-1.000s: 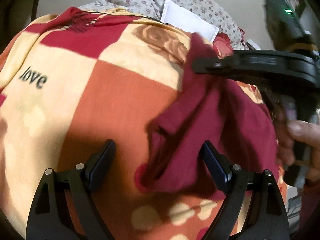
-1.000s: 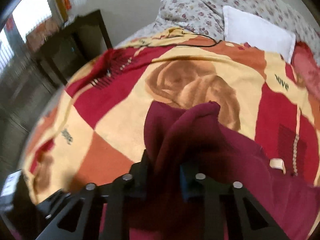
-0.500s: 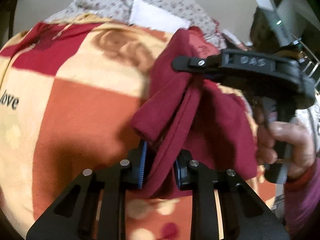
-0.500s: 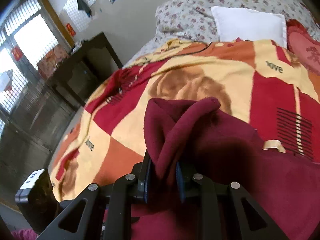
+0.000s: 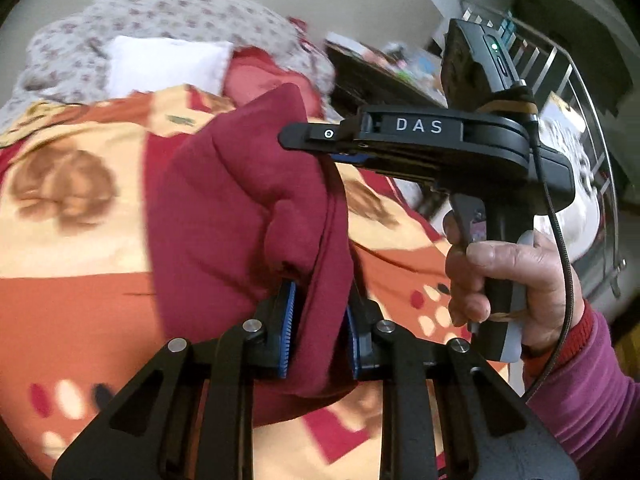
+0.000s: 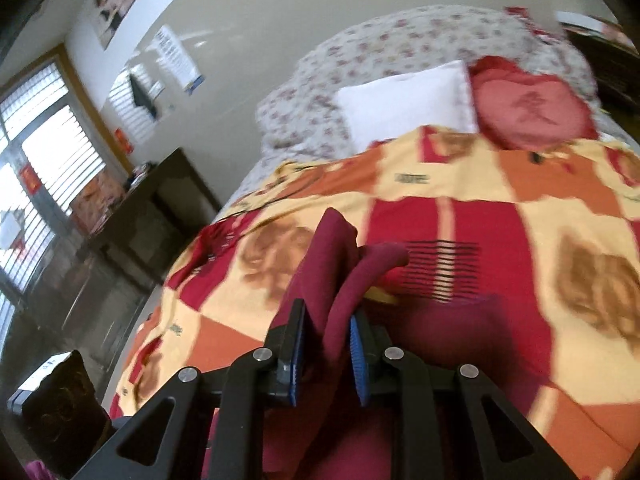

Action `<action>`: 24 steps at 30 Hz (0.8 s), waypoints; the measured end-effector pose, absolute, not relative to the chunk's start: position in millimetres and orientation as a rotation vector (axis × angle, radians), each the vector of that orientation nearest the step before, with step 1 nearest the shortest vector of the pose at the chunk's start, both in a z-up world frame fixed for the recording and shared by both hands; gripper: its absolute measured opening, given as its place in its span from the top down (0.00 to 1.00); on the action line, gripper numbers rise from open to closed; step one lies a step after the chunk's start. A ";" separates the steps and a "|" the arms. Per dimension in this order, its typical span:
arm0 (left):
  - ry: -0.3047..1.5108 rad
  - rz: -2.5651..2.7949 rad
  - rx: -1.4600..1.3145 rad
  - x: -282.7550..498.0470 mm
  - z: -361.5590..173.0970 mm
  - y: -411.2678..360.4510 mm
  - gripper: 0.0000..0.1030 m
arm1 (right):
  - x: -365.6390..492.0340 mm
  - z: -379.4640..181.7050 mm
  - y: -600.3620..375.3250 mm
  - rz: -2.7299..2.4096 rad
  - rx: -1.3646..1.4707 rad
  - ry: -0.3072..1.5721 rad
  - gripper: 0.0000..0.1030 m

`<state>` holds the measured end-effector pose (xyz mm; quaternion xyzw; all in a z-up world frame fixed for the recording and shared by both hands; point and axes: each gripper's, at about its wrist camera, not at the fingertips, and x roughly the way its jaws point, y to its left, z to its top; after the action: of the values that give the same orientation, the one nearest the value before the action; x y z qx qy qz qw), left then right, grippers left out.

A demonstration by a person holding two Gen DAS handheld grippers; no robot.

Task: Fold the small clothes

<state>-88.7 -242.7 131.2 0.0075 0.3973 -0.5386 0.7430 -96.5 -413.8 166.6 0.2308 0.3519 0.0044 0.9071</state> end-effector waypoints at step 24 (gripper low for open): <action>0.826 -1.026 0.283 -97.2 118.8 -225.1 0.45 | -195.4 134.4 -411.1 -0.019 0.528 0.772 0.47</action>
<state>-97.2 -225.1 118.8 0.1310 0.3823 -0.4750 0.7817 -195.4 -411.1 134.4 0.2543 0.3720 -0.0091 0.8927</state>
